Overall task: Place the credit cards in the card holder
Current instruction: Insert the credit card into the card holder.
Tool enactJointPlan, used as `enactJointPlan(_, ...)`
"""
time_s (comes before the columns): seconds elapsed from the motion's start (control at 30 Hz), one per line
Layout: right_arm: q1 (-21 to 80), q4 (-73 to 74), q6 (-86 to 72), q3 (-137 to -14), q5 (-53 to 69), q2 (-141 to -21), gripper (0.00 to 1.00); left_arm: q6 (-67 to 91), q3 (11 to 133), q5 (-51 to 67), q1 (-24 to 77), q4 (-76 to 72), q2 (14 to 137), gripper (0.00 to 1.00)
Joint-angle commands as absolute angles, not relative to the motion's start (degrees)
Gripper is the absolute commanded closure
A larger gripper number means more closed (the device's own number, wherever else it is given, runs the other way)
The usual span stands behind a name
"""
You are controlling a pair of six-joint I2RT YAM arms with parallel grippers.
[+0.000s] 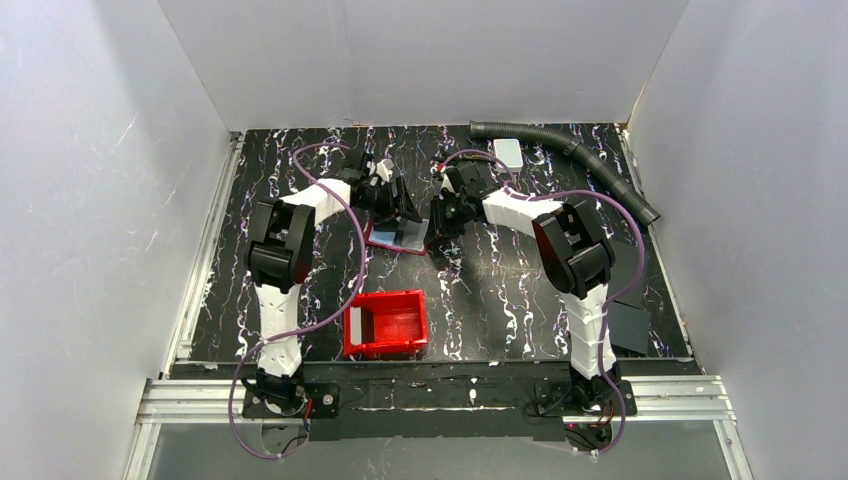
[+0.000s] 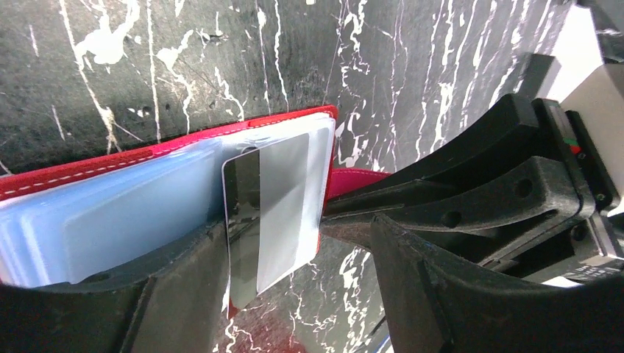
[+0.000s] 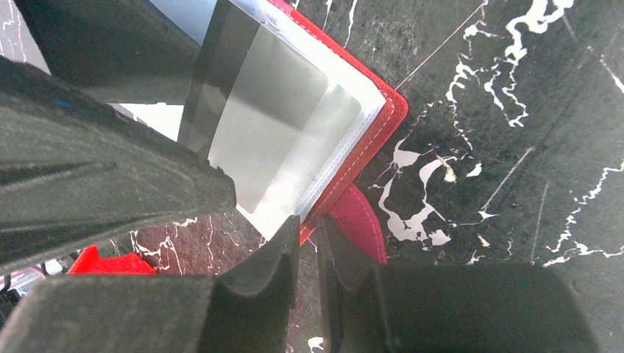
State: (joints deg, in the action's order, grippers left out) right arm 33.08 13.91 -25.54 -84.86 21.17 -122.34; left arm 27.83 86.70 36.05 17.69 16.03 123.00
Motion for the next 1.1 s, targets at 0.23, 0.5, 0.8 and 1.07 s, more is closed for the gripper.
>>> enactJointPlan(0.23, 33.13, 15.04, -24.73, -81.89, 17.59, -126.54, 0.76, 25.60, 80.66, 28.63, 18.72, 18.61, 114.72, 0.25)
enactJointPlan(0.5, 33.13, 15.20, -24.56, -82.19, 17.51, -126.63, 0.77, 22.79, 80.77, 22.43, 18.74, 20.42, 111.84, 0.20)
enactJointPlan(0.8, 33.11, 14.21, -23.87, -82.29, 19.13, -125.89, 0.72, 22.16, 81.56, 20.65, 18.80, 23.06, 111.62, 0.16)
enactJointPlan(1.07, 33.13, 14.24, -24.48, -83.14, 20.39, -126.10, 0.72, 23.38, 81.52, 21.39, 18.37, 23.43, 111.81, 0.30)
